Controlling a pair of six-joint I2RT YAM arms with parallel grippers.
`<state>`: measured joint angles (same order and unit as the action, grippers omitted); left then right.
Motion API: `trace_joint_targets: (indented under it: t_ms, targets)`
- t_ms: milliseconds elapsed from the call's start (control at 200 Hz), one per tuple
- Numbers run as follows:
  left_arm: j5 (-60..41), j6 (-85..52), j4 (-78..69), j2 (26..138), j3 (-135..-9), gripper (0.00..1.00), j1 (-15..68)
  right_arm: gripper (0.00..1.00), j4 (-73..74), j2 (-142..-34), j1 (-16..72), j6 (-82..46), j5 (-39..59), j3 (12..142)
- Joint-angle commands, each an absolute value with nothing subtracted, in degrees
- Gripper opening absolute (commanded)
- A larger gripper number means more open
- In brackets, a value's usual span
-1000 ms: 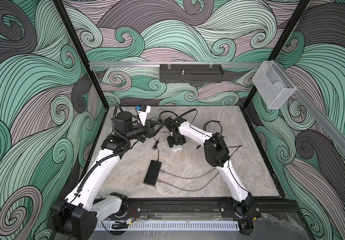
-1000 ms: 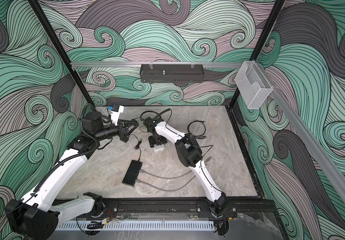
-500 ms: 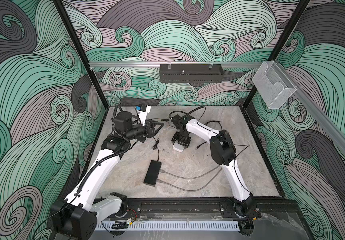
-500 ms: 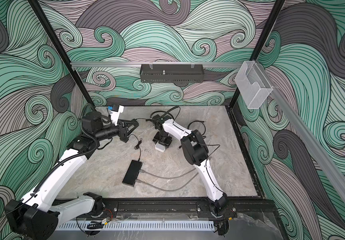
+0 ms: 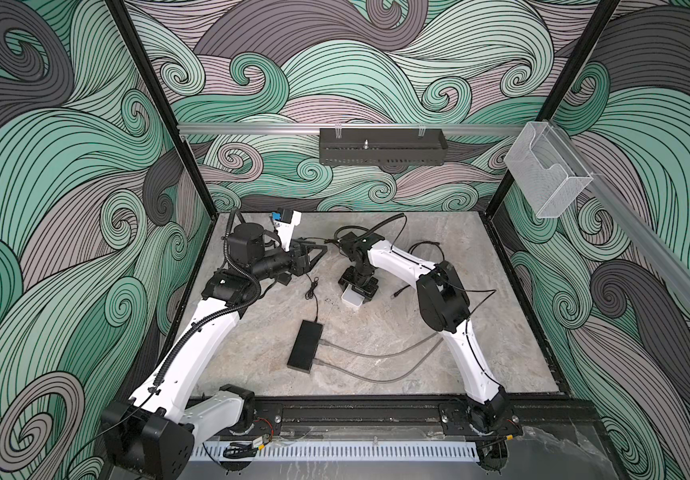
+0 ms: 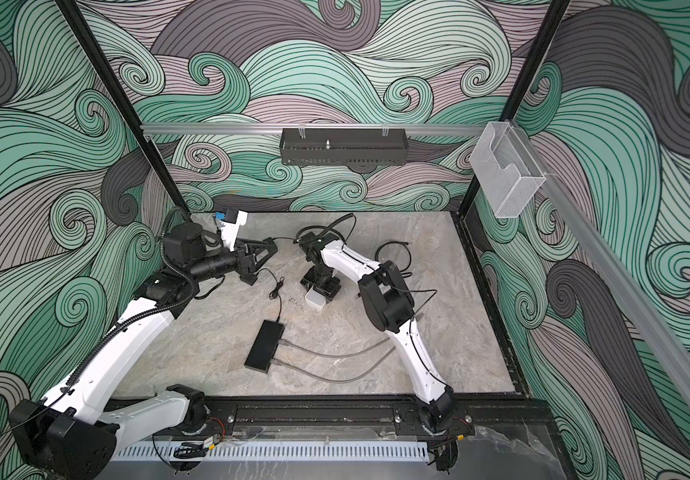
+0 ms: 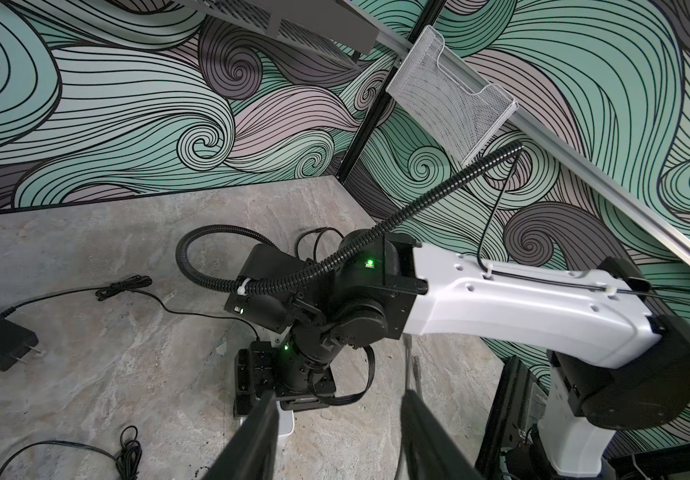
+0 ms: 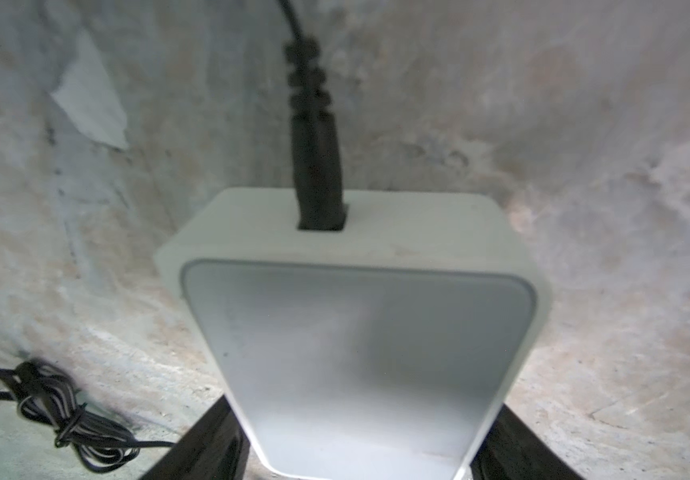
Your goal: Insert the plug into the switch port
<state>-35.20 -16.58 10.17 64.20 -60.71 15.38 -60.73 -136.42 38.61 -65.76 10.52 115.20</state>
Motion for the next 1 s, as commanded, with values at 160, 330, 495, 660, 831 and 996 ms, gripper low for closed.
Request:
trace_joint_targets:
  t_ms: [160,330,495,660,831,996]
  targets:
    - [-35.24,-16.48,9.07,62.93,-60.89,0.5,14.94,0.99,-63.76,-130.83,43.6,-53.42,4.43,120.03]
    - [-35.11,-15.9,9.29,62.94,-60.9,0.51,14.95,0.99,-61.92,-116.08,43.9,-43.47,-4.83,108.47]
    - [-35.23,-15.11,9.32,62.91,-60.82,0.51,14.97,0.79,-44.82,-93.49,35.92,-35.17,-5.12,81.41]
    - [-36.3,-15.38,9.05,63.02,-60.9,0.51,14.95,0.55,-30.39,-81.9,20.01,-39.24,5.76,59.86]
    - [-36.32,-15.01,8.06,62.33,-60.11,0.51,14.96,0.6,-19.04,-87.98,11.33,-37.88,24.78,55.17]
    - [-37.04,-14.82,8.0,62.34,-60.12,0.51,14.95,0.58,-13.24,-94.07,11.41,-41.14,27.02,55.15]
